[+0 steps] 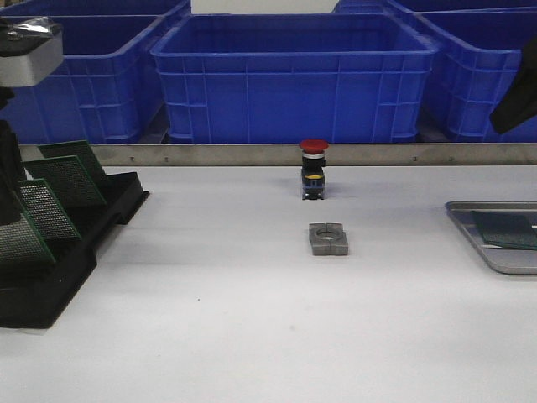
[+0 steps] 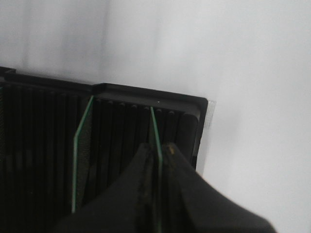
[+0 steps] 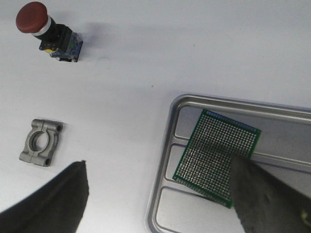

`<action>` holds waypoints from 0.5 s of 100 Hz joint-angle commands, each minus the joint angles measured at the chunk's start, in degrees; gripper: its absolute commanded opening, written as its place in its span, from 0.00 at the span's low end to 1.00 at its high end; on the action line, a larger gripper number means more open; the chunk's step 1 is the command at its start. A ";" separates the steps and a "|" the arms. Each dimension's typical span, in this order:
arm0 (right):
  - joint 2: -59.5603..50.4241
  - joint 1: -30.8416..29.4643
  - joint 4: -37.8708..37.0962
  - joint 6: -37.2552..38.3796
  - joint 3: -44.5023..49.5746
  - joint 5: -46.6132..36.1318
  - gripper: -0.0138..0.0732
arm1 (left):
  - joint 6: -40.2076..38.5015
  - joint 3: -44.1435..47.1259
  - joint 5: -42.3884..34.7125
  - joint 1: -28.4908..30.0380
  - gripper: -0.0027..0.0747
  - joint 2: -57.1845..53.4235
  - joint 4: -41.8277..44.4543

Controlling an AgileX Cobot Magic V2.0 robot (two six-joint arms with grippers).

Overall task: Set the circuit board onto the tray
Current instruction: 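Grasp a second green board in the rack with the left gripper, then lift the second board out of the rack with the left gripper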

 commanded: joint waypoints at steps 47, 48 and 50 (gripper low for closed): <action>-13.39 5.46 2.25 -5.14 -1.71 5.74 0.86 | -1.14 -5.51 5.48 -0.49 0.01 -13.27 -18.97; -13.55 5.80 2.25 -5.74 -1.71 5.96 0.86 | -1.14 -5.51 5.49 -0.47 0.01 -13.27 -19.67; -14.05 6.85 2.32 -6.58 -1.71 6.26 0.86 | -1.14 -5.51 5.49 -0.73 0.01 -13.27 -21.76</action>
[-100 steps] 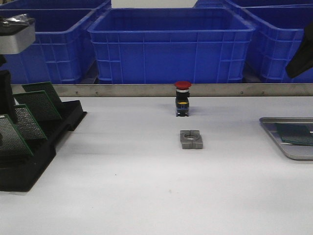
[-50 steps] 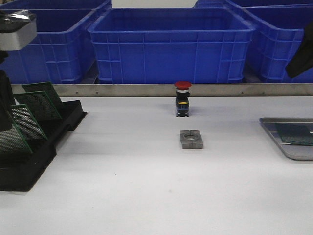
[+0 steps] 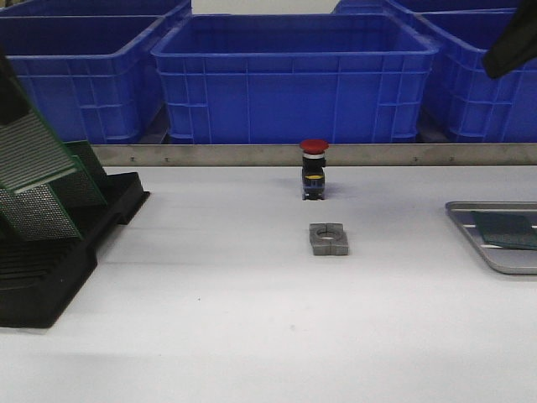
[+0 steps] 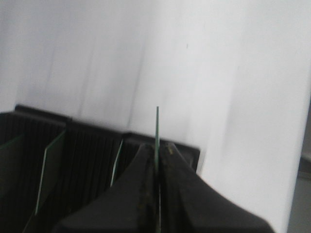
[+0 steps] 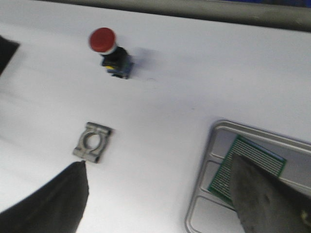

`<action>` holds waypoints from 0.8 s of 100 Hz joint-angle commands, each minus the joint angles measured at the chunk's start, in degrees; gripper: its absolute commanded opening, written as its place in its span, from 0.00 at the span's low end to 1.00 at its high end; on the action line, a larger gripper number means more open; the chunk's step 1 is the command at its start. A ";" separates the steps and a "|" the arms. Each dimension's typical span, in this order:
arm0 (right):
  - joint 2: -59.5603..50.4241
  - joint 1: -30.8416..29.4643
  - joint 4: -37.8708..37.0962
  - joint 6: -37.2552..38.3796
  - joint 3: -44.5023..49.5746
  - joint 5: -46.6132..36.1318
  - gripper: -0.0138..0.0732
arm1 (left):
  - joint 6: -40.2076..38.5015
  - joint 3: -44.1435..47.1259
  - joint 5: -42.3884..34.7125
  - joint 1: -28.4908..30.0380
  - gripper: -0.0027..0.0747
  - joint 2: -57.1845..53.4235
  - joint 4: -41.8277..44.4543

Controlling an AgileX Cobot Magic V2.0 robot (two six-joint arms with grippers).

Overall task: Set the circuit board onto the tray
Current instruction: 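Lift the second board out of the rack with the left gripper, then grasp the second board with the right gripper beside the left gripper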

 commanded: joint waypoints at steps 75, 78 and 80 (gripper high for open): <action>-3.14 38.62 2.32 -17.87 -1.71 3.76 0.86 | 0.91 -1.74 -2.29 -16.00 0.01 4.07 -23.65; -2.59 38.99 2.32 -18.14 -1.71 3.76 0.86 | 0.91 -1.74 -2.29 -16.24 0.01 4.17 -24.07; -2.21 39.19 2.32 -18.19 -1.71 3.71 0.86 | 0.91 -1.74 -2.29 -16.33 0.01 4.17 -24.25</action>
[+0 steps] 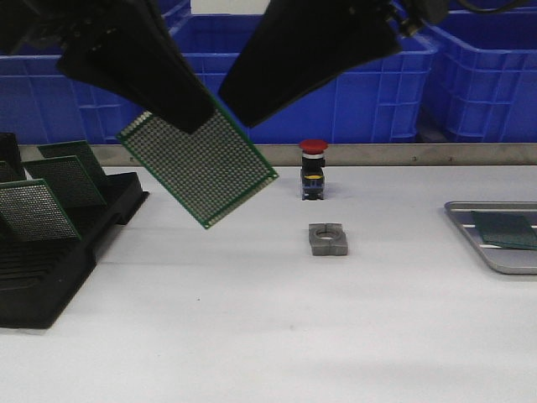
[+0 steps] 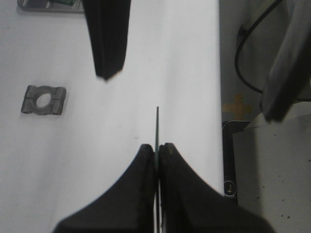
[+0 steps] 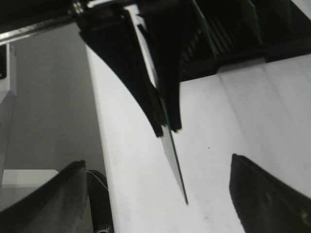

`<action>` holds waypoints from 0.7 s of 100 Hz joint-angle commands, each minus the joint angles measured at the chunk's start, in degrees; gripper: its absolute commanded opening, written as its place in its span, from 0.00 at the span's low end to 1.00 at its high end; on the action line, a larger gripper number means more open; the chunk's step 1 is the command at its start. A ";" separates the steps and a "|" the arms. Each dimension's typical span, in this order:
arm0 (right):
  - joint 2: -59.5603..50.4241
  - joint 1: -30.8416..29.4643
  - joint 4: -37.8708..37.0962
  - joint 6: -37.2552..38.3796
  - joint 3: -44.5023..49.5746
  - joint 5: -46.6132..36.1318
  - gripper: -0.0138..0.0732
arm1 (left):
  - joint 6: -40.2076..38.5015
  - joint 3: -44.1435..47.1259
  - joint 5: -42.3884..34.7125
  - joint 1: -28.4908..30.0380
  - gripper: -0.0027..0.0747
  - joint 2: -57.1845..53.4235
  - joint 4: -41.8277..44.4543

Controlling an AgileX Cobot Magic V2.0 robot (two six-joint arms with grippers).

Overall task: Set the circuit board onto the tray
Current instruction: 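Grasp the second board with the right gripper beside the left gripper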

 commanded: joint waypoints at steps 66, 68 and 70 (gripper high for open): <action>3.53 1.30 3.19 -1.75 -1.71 -4.31 0.08 | -0.11 -1.74 0.66 -1.12 0.13 -1.59 -10.67; 3.53 1.30 3.26 -1.75 -1.71 -4.31 0.08 | -0.11 -1.74 0.81 -1.12 0.17 -1.59 -10.67; 3.53 1.30 3.38 -1.75 -1.71 -4.31 0.08 | -0.48 -1.74 1.06 -1.12 0.22 -1.59 -10.67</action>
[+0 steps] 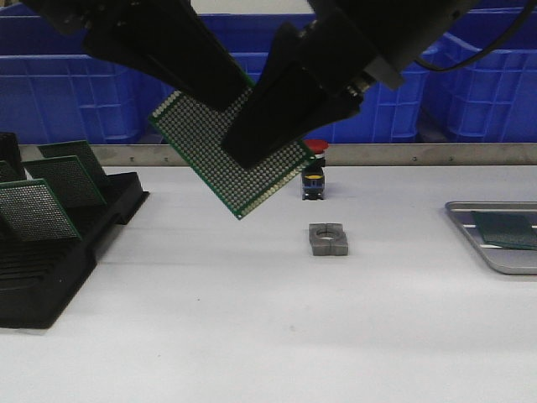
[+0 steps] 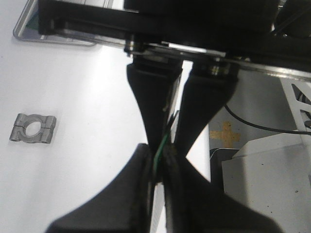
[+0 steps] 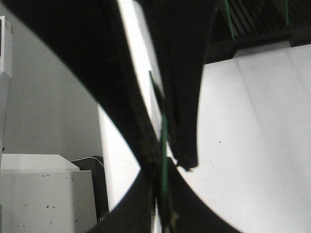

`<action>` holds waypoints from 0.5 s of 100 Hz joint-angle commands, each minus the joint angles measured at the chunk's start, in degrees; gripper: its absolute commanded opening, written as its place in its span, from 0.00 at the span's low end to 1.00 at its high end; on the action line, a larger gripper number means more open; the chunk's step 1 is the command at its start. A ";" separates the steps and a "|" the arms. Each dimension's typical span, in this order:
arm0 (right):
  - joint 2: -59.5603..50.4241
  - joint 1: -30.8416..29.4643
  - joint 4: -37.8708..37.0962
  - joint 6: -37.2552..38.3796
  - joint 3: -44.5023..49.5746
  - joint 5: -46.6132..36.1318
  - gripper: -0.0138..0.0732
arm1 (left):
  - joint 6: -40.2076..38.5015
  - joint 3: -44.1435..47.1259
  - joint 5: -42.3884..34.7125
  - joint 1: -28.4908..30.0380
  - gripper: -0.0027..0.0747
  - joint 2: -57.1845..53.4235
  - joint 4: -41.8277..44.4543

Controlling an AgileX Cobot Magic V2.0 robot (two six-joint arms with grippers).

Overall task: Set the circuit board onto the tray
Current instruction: 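Grasp the second board with the right gripper beside the left gripper, then release the left gripper and carry the board toward the tray with right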

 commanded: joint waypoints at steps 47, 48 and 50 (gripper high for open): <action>-1.67 -7.99 3.43 5.05 -1.71 -1.55 0.08 | -1.71 -1.74 -3.40 5.55 0.76 -1.68 -5.08; -1.67 -8.74 3.43 5.31 -1.71 -1.55 0.08 | -1.71 -1.74 -3.40 5.75 0.76 -1.68 -5.21; -1.67 -9.92 3.43 6.01 -1.71 -1.55 0.08 | -1.71 -1.74 -3.40 6.30 0.76 -1.68 -5.44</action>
